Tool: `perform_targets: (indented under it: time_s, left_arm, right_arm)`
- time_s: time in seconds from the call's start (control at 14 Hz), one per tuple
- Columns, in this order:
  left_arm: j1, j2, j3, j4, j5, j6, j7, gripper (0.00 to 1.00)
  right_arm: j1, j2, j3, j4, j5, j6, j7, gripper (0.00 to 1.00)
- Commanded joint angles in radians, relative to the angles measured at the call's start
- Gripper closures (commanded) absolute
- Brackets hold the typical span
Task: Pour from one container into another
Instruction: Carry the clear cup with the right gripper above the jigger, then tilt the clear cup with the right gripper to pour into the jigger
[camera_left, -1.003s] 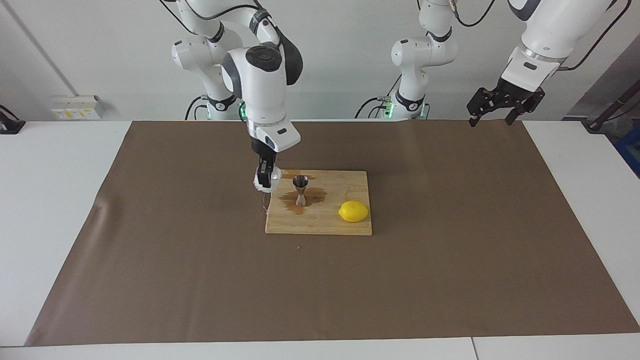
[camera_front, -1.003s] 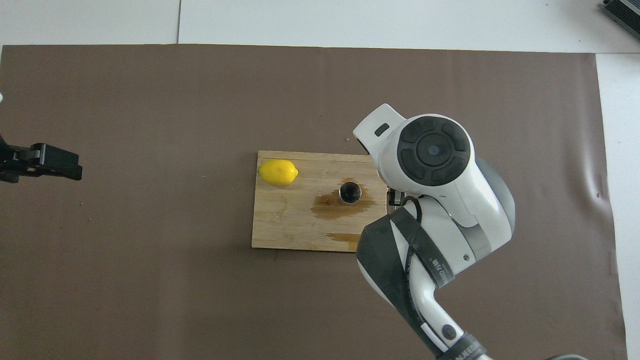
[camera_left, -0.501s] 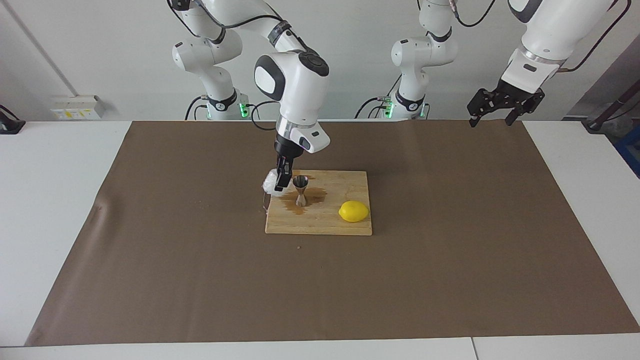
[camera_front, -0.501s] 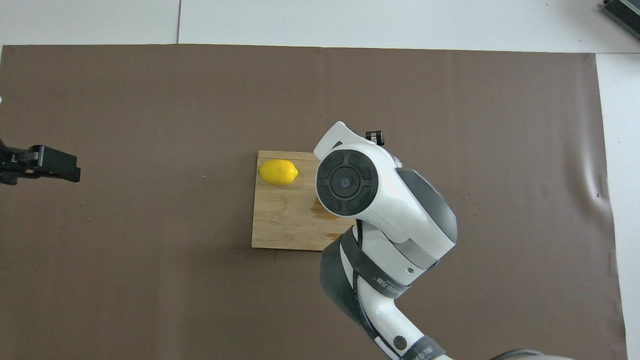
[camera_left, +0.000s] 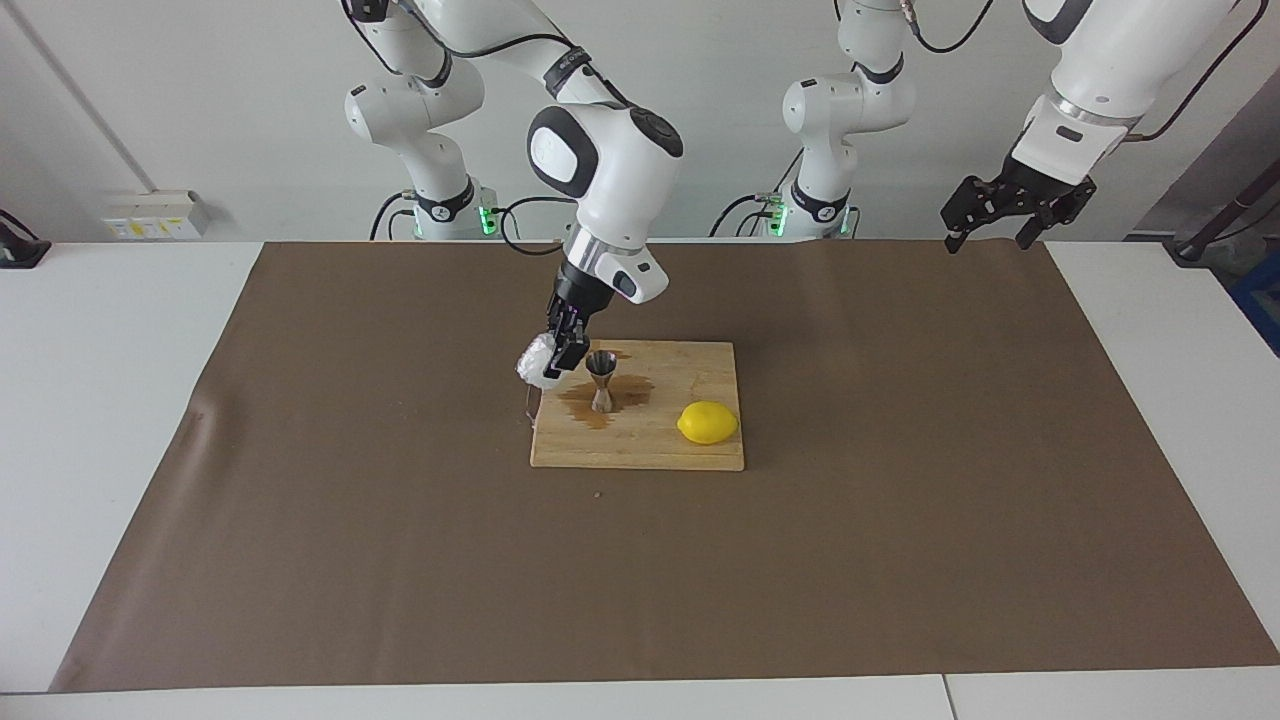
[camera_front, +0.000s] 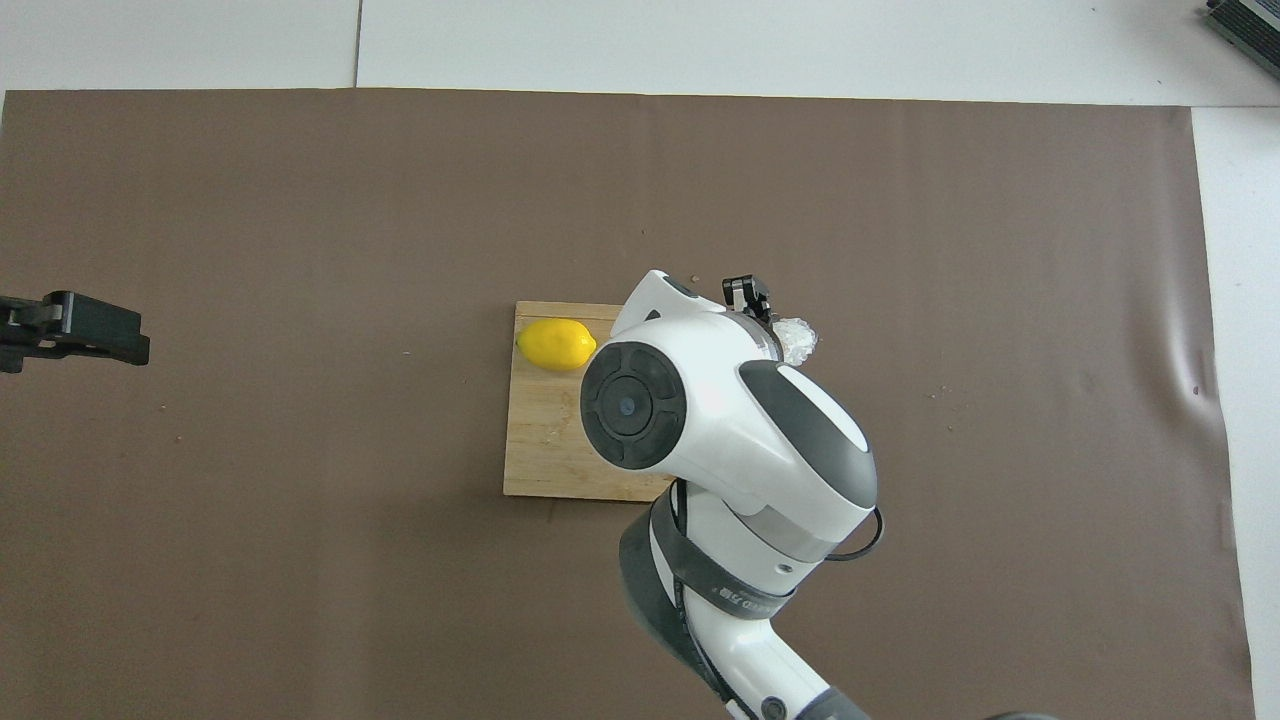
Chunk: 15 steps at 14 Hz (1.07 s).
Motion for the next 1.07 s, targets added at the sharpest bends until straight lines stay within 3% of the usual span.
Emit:
perform_targets:
  time_s: [0.0,1.0]
  left_arm:
    - [0.007,-0.033,0.0,-0.04,0.011,0.005,0.005,0.0]
    - [0.007,-0.035,0.0,-0.04,0.011,0.005,0.005,0.0]
  right_arm:
    - [0.025,-0.01,0.002,-0.016,-0.046,-0.014,0.045,1.0]
    - [0.117,0.059,0.002,-0.014,-0.184,-0.1,0.114,1.0]
